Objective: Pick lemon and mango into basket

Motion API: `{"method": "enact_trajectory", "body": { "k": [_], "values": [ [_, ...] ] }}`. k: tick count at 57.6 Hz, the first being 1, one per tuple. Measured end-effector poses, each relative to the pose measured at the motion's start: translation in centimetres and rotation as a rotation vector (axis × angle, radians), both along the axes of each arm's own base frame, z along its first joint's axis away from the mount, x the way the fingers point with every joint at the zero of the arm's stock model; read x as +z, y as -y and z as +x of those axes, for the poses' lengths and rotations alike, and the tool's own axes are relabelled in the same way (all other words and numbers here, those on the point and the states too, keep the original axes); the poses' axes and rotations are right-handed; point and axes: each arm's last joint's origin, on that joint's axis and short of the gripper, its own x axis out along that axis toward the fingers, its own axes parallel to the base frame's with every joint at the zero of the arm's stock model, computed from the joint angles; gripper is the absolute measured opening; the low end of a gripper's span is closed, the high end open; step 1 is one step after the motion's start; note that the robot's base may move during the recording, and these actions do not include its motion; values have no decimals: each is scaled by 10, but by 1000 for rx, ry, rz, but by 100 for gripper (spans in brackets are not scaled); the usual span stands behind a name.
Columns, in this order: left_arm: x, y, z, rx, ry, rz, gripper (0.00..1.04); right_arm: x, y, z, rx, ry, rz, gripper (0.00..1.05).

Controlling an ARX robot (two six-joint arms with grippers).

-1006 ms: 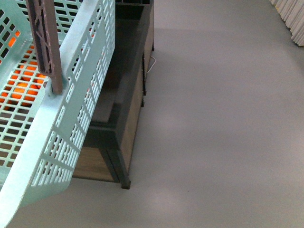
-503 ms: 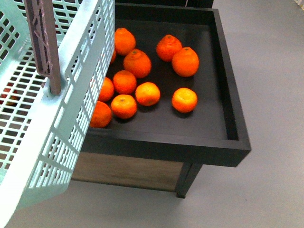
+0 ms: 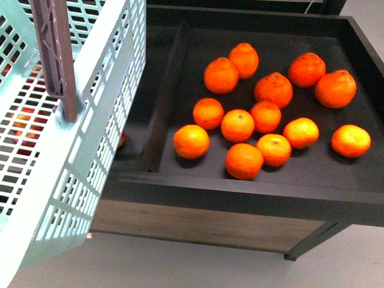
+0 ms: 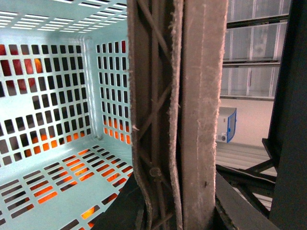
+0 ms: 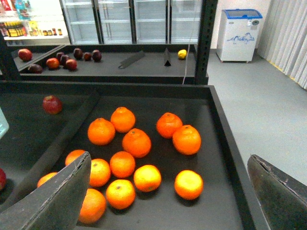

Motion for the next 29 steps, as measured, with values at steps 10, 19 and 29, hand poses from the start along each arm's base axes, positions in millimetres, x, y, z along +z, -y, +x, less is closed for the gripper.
{"method": "enact_trajectory", "body": {
  "k": [10,19,29],
  "values": [
    [0,0,0,-1,0,-1,19,0,0,0,-3,0,0,96],
    [0,0,0,0,0,0,19,0,0,0,-1,2,0,96],
    [0,0,0,0,1,0,19,0,0,0,0,1,0,96]
  ]
}}
